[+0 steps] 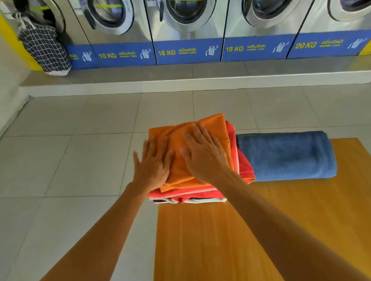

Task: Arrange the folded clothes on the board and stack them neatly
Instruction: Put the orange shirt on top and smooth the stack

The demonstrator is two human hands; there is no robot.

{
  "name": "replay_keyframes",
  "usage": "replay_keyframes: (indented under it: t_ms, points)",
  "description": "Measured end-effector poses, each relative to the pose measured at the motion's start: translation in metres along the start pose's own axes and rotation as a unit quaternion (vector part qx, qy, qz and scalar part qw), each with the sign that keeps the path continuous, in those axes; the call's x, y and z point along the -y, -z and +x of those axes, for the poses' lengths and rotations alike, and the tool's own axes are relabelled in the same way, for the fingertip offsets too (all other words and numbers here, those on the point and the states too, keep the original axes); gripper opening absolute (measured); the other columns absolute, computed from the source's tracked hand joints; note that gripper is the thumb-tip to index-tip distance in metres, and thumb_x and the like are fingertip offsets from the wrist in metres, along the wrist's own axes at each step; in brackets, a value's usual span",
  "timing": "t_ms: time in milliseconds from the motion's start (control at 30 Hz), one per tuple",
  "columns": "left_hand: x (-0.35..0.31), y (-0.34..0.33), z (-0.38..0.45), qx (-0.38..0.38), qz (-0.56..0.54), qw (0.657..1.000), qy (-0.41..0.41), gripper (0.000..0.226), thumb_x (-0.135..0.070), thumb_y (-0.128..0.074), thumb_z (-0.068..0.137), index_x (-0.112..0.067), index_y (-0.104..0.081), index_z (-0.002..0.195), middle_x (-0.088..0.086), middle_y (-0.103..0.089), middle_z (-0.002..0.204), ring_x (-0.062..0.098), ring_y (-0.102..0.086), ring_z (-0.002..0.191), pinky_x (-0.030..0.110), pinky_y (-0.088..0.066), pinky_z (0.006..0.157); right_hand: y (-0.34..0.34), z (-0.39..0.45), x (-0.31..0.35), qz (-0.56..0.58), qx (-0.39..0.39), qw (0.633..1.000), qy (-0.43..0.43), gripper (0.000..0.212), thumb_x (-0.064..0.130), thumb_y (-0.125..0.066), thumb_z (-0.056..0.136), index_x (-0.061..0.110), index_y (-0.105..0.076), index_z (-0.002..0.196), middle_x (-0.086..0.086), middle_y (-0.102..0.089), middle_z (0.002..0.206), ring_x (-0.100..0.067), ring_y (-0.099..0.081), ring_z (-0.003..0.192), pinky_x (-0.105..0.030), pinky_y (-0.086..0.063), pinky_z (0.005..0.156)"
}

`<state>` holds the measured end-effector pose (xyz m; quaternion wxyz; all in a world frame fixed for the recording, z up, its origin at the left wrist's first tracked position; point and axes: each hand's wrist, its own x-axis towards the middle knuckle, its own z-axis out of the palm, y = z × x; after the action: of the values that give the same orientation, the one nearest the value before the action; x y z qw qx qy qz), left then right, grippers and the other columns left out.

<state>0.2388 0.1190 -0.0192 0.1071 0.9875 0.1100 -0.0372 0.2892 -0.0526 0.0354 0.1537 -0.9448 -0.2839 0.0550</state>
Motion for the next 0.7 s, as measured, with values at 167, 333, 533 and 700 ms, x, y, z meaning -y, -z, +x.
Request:
replay_keyframes:
  t_ms: [167,333,533,700]
  points:
    - [0.017,0.027,0.005,-0.106,-0.225,0.945,0.213,0.048,-0.047,-0.035,0.101,-0.006,-0.060,0.103,0.009,-0.066,0.094,0.025,-0.064,0.082,0.038,-0.050,0.074,-0.006,0.032,-0.009,-0.015,-0.008,0.999,-0.033,0.063,0.056,-0.015,0.105,0.029,-0.012,0.161,0.000,-0.001,0.170,-0.024,0.005,0.157,-0.048,0.003,0.125]
    - [-0.002,0.046,0.019,-0.096,-0.327,0.923,0.181,0.047,-0.045,-0.050,0.096,-0.018,-0.049,0.058,-0.003,-0.045,0.052,0.010,-0.042,0.047,0.022,-0.030,0.050,-0.030,0.035,-0.011,-0.037,0.017,0.998,-0.057,0.069,0.069,-0.011,0.098,0.038,-0.006,0.160,0.004,0.002,0.170,-0.025,0.007,0.157,-0.055,0.007,0.124]
    - [0.026,0.040,0.018,-0.065,-0.404,0.879,0.245,0.028,-0.034,-0.057,0.096,-0.012,-0.065,0.082,0.005,-0.063,0.076,0.020,-0.061,0.068,0.026,-0.048,0.057,-0.033,0.039,-0.023,-0.057,0.001,0.995,-0.080,0.082,0.085,-0.009,0.086,0.046,-0.006,0.158,0.004,-0.002,0.170,-0.027,0.006,0.157,-0.061,0.006,0.121]
    - [0.025,0.030,0.004,-0.113,-0.407,0.866,0.267,0.046,-0.048,-0.052,0.095,-0.012,-0.061,0.068,0.011,-0.064,0.068,0.021,-0.059,0.063,0.040,-0.055,0.065,-0.038,0.041,-0.020,-0.053,-0.006,0.995,-0.085,0.082,0.085,-0.012,0.085,0.047,-0.010,0.157,0.005,-0.004,0.170,-0.027,0.004,0.157,-0.061,0.005,0.122]
